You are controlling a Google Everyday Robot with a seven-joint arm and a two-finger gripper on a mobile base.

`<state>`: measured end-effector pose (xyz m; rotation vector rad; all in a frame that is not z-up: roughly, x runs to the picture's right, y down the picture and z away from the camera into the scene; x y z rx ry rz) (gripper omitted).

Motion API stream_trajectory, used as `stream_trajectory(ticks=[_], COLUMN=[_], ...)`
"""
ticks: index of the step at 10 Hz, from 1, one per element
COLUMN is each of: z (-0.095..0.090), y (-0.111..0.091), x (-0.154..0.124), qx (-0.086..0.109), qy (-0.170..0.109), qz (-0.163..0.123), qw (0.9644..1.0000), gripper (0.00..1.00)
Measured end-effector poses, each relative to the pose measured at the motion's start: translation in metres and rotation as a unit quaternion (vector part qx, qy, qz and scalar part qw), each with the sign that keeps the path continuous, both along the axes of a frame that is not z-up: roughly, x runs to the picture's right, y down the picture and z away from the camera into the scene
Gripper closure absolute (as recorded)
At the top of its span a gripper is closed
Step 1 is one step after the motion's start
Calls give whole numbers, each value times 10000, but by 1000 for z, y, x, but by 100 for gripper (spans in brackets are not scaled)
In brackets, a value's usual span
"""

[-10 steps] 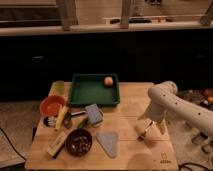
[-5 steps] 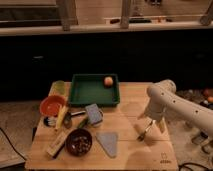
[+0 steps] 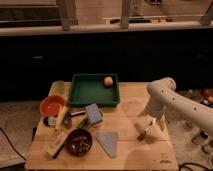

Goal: Place fork in table surface

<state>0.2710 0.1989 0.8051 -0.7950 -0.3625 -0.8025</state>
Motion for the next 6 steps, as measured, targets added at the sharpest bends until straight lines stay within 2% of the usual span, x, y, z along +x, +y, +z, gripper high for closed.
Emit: stream_trajectory(ticks=[6], z=[0], y=[0], x=[1], qx=[-3], qy=[4], qz=[0], qw=[10000], gripper=[20])
